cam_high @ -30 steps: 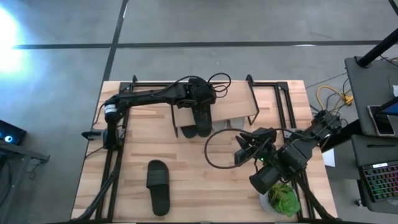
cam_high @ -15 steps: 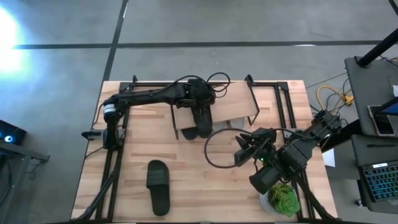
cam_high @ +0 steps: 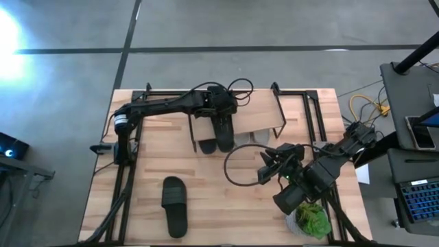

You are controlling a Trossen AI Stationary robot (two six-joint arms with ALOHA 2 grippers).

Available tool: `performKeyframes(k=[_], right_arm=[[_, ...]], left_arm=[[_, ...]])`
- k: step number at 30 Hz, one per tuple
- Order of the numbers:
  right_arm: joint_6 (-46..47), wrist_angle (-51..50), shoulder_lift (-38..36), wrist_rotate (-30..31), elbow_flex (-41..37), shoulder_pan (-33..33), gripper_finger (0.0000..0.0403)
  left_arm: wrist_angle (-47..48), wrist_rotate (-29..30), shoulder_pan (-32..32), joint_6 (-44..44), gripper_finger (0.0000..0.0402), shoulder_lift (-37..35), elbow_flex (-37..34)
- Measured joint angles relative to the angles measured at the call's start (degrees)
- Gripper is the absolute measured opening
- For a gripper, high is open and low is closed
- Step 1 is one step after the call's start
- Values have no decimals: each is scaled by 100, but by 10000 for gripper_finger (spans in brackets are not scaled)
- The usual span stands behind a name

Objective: Pick and place slides into the shelf
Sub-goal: Put the black slide on the shelf

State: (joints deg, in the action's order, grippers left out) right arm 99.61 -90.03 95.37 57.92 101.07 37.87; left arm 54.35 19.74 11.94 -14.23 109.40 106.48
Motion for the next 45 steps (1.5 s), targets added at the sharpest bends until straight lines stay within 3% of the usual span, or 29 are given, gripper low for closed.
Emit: performKeyframes(k=[3,12,17,21,25,36,45], right_arm=[[78,-1,0,-5,-48,0,91],[46,1,-2,-1,-56,0,91],[41,1,-2,1,-59,0,91],[40,1,-3,8,-59,0,91],[44,1,-7,10,-59,0,91],[47,1,-9,1,-59,0,91],[46,1,-9,-127,-59,0,91]], left_arm=[[188,-434,34,109,148,0,2],[323,-766,33,198,148,0,13],[325,-129,-26,202,148,0,2],[365,-1022,30,302,148,-34,2],[373,-1495,5,499,148,-47,-5],[351,-1645,0,515,148,-51,-103],[421,-2263,14,498,148,-64,-149]])
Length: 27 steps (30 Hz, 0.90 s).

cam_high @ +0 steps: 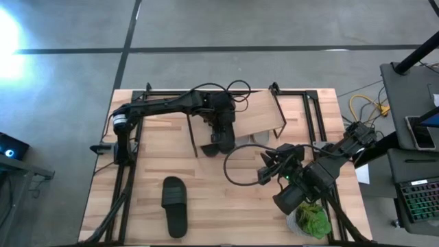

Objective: Pick and place slides into the shelf
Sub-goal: Put the black slide on the shelf

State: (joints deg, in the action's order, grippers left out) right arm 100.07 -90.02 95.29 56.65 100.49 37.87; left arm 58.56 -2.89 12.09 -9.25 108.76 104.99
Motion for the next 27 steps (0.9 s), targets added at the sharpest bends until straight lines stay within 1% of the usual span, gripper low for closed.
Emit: performKeyframes(k=[3,6,12,16,20,22,25,27], right_arm=[[-2,0,0,-9,0,0,91],[-2,0,0,-8,0,0,91],[0,0,0,-12,0,0,91],[26,2,-4,-14,0,0,91],[27,0,-7,-16,0,0,91],[32,0,-7,-15,0,0,91],[30,0,-7,-16,0,0,91],[17,0,-7,-16,0,0,91]], left_arm=[[89,-207,1,15,148,-1,0],[183,-845,8,48,148,-3,-1],[185,-1292,-25,279,148,-6,-8],[83,-1042,-32,294,148,-41,-15],[-87,-269,-55,281,148,-86,-22],[-61,22,-46,275,148,-114,-1],[-72,76,-32,290,148,-182,26],[-77,-3,-46,293,148,-208,34]])
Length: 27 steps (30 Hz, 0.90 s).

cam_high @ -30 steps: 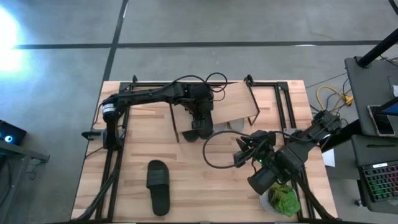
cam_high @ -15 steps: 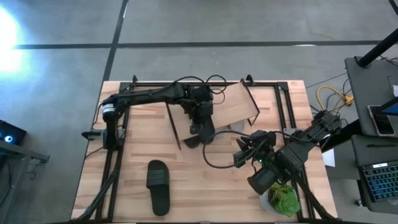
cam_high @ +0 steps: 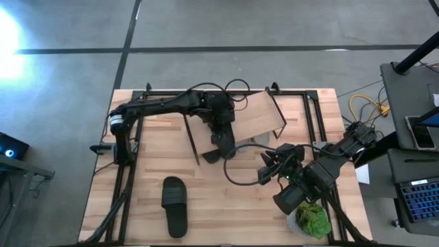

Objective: Pick and place slides into the shelf
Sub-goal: Put the black slide on the shelf

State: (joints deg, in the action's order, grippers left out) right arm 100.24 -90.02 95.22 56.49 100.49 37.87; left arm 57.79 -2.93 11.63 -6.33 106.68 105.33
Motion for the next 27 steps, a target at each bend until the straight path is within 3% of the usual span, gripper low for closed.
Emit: performKeyframes(k=[11,17,22,27], right_arm=[[-11,0,0,-8,0,0,91],[7,0,0,-11,0,0,91],[0,0,0,-11,0,0,91],[-1,1,0,-165,-1,0,91]], left_arm=[[175,-163,-5,4,148,-133,3],[56,69,-19,30,148,-618,3],[36,351,-99,572,148,-1302,-5],[285,701,-608,1232,148,-1975,-287]])
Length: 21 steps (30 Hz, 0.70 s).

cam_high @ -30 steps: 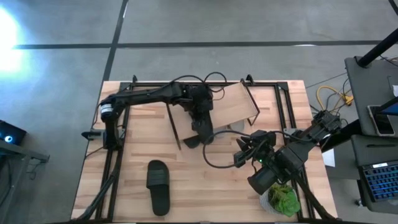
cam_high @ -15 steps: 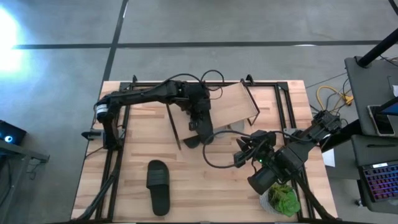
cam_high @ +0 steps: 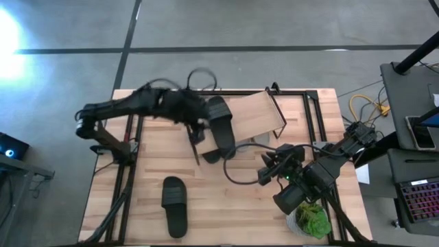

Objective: Pick and place slides into the shelf
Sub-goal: Put the black slide on the shelf

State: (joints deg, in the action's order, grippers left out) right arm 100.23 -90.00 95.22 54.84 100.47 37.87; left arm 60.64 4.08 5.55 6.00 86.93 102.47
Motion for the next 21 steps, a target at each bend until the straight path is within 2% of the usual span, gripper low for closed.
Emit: performKeyframes(k=[6,10,14,16,19,21], right_arm=[[73,3,2,-546,-35,0,91],[324,315,35,-1155,-113,-1,83],[311,1430,57,-1492,-489,35,47],[362,1954,57,-1475,-756,47,23],[797,2123,61,-1461,-1052,63,12],[1084,2288,52,-1429,-1258,96,11]], left_arm=[[-485,415,-1181,799,148,-362,-1592],[-1086,1418,-1796,1454,148,-355,-2545],[-1425,2304,-2216,2492,148,-290,-3148],[-1761,2506,-2381,2986,148,-302,-3393],[-2085,2640,-2691,3503,148,-294,-3639],[-2035,3004,-2932,3699,146,-134,-3693]])
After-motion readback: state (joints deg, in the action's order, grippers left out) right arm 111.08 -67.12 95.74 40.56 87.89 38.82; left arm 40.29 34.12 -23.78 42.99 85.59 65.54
